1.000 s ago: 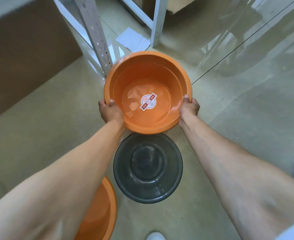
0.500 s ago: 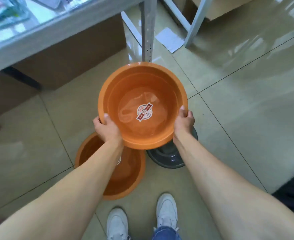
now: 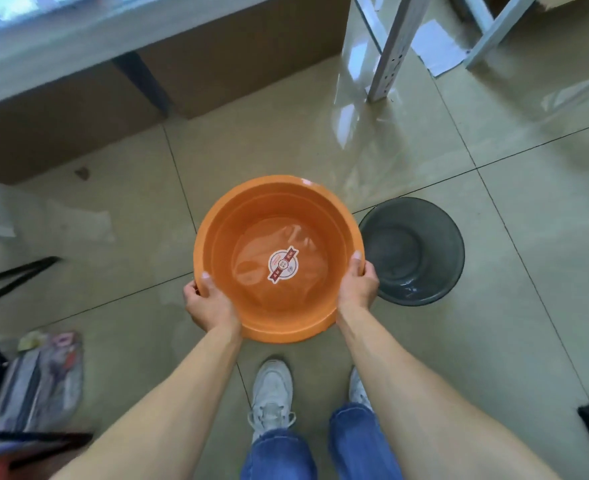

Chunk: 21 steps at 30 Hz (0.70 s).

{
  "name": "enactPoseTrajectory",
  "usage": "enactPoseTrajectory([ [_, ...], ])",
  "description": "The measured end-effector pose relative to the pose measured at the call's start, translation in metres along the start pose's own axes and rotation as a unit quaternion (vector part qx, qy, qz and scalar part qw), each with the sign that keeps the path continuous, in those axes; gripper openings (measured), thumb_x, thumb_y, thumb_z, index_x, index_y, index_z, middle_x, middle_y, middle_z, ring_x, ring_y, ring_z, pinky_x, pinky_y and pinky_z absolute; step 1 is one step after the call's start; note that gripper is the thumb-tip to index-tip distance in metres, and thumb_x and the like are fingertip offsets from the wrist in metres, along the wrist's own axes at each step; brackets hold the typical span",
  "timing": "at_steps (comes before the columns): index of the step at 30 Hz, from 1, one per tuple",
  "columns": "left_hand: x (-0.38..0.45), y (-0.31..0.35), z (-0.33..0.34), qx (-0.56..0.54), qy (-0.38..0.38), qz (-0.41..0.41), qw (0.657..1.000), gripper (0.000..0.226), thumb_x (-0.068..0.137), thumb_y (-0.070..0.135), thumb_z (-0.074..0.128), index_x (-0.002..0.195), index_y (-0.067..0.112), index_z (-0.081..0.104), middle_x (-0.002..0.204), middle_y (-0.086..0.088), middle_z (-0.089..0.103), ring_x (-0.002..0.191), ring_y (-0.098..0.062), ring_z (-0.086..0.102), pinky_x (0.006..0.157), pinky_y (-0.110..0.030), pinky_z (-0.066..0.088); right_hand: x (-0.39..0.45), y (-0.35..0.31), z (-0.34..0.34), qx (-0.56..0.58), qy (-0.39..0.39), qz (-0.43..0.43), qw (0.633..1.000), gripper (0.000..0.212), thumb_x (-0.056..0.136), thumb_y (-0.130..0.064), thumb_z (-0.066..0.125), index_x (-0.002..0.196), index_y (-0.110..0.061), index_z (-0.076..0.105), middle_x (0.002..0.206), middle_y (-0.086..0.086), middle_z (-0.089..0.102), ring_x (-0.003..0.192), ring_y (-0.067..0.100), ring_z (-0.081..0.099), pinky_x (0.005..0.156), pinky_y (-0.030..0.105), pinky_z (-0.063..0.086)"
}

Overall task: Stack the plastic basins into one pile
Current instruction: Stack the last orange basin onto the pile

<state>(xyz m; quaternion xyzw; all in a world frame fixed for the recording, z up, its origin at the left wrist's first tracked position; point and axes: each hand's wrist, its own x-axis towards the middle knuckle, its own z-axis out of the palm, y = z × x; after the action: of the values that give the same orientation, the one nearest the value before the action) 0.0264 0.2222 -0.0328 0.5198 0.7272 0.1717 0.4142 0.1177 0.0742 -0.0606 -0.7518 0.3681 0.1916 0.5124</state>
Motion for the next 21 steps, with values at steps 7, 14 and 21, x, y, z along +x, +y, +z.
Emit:
enactPoseTrajectory([
  [7,0.025,-0.05,0.019,-0.015,-0.016,-0.038,0.999,0.025,0.094,0.037,0.048,0.092,0.013,0.054,0.088,-0.015,0.065,0.084,-0.044,0.068,0.08,-0.053,0.057,0.018,0.029,0.018,-0.051,0.017,-0.016,0.998,0.043,0.099,-0.041,0.042,0.106,-0.005,0.063,0.109,0.018,0.068,0.101,0.034,0.063,0.092,0.042,0.051],
  [14,0.034,-0.064,0.037,0.024,-0.007,-0.026,0.999,0.03,0.096,0.025,0.047,0.112,0.008,0.067,0.113,-0.018,0.068,0.102,-0.035,0.065,0.088,-0.034,0.05,0.034,0.048,0.028,-0.115,0.065,-0.019,0.991,0.039,0.101,-0.033,0.043,0.123,-0.008,0.062,0.121,0.019,0.059,0.113,0.036,0.057,0.095,0.037,0.043],
  [21,0.028,-0.06,0.055,0.137,-0.018,0.001,0.99,0.042,0.094,0.018,0.047,0.132,0.001,0.05,0.139,-0.021,0.047,0.127,-0.04,0.048,0.107,-0.041,0.039,0.041,0.045,0.015,-0.182,0.095,-0.042,0.978,0.041,0.097,-0.03,0.053,0.135,-0.016,0.057,0.13,0.01,0.053,0.122,0.029,0.053,0.101,0.037,0.04],
])
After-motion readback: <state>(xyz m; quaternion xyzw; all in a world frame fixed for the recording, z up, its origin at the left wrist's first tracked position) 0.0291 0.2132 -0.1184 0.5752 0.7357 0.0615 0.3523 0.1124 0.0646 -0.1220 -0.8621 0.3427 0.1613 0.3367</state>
